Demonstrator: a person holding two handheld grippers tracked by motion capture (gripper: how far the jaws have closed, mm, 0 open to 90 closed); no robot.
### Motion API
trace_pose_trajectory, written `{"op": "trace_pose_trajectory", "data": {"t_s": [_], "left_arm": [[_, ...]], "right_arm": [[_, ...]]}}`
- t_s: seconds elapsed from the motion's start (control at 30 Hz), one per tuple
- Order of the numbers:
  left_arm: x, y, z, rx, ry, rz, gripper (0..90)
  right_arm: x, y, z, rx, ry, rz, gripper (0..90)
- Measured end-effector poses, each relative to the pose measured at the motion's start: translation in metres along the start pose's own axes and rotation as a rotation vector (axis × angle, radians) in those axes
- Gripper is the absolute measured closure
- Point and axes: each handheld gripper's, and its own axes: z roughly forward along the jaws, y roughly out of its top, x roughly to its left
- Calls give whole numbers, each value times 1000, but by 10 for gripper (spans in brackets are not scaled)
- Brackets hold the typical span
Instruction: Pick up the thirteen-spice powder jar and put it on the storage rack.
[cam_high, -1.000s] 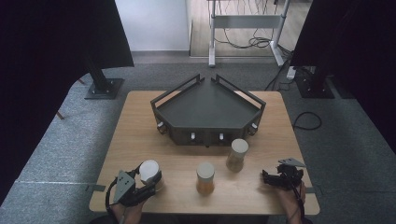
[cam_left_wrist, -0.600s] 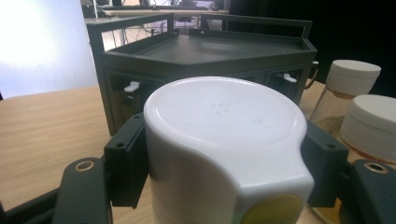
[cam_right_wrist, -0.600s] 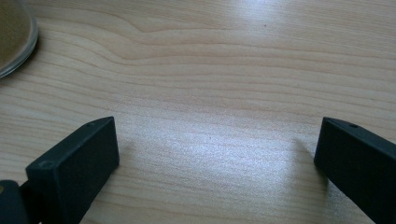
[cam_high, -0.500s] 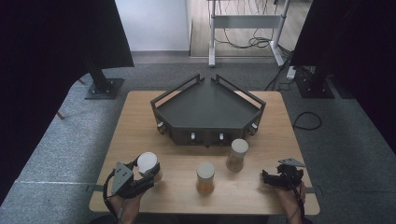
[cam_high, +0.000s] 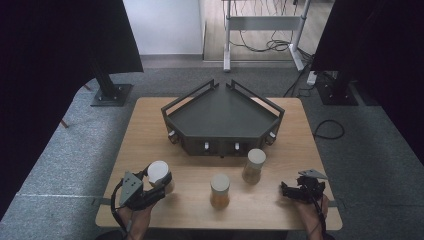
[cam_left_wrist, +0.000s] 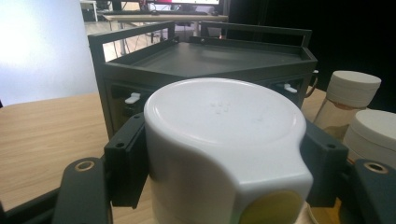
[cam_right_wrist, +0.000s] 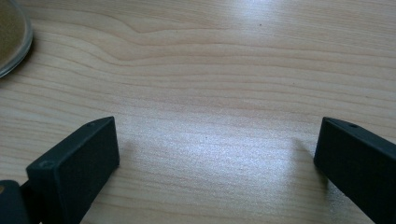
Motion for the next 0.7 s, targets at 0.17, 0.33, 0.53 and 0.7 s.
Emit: {"op": "trace_pose_trajectory", "data": {"t_s": [0.17,0.33,0.53,0.7], "left_arm": [[2,2,0,-2,4,-5,304],[4,6,1,2,4,-2,304],[5,14,4,-1,1,3,304],[6,24,8,0,-5,23,305]], "right_arm": [[0,0,0,0,1,-1,0],[-1,0,0,-1,2,-3,0],[-1,-1,0,-3,2,-3,0],[-1,-1,0,-3,2,-3,0]]}}
